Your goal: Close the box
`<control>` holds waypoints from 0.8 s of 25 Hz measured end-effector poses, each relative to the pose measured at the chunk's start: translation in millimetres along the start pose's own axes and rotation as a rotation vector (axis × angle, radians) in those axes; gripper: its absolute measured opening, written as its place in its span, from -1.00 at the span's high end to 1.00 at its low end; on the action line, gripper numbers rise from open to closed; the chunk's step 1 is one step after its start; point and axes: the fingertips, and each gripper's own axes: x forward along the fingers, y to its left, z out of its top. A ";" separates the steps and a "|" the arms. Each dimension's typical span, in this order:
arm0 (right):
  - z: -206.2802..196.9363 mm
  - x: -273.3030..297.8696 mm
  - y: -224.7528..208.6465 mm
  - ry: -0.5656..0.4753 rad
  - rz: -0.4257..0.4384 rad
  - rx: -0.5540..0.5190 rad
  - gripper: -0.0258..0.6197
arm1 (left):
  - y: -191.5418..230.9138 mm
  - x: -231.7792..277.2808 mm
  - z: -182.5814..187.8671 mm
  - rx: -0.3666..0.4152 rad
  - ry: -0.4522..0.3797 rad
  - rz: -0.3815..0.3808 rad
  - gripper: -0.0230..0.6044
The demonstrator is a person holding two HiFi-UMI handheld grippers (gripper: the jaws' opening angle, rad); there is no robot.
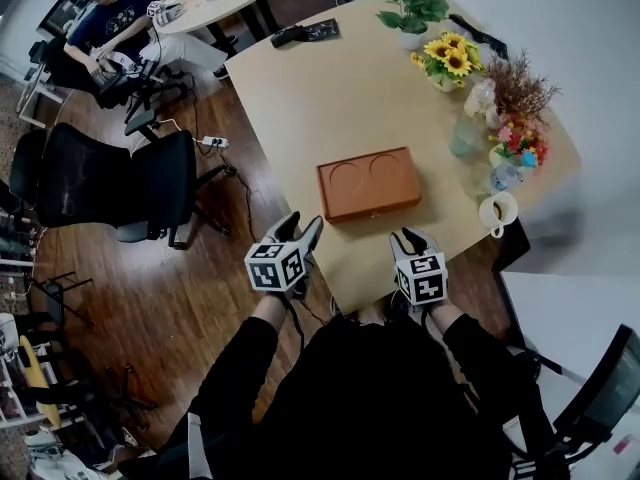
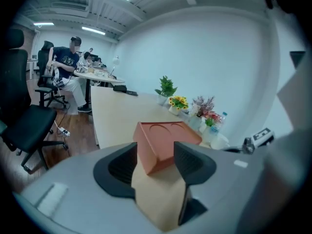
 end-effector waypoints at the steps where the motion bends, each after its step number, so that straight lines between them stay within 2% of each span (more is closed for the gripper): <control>1: 7.4 -13.8 -0.4 -0.031 0.015 0.000 0.60 | -16.0 -13.2 -1.5 0.020 -0.019 -0.016 0.23; 4: 49.3 -58.9 5.0 -0.158 0.060 0.000 0.60 | -76.1 -51.4 9.8 0.099 -0.096 -0.090 0.23; 8: 139.2 -130.0 34.0 -0.417 0.131 -0.051 0.65 | -143.5 -107.6 63.8 0.220 -0.265 -0.159 0.23; 11: 199.9 -190.8 66.8 -0.627 0.181 -0.106 0.75 | -181.8 -154.3 111.1 0.236 -0.426 -0.191 0.23; 14: 234.7 -241.1 94.3 -0.790 0.213 -0.157 0.83 | -212.9 -191.1 142.2 0.276 -0.583 -0.211 0.23; 16: 239.2 -259.3 107.0 -0.839 0.233 -0.185 0.87 | -229.0 -201.8 145.0 0.334 -0.623 -0.217 0.23; 18: 235.4 -265.5 116.4 -0.845 0.258 -0.202 0.88 | -238.0 -202.5 138.4 0.389 -0.608 -0.218 0.23; 20: 231.7 -266.4 122.5 -0.840 0.278 -0.205 0.88 | -240.1 -200.4 131.6 0.397 -0.582 -0.221 0.23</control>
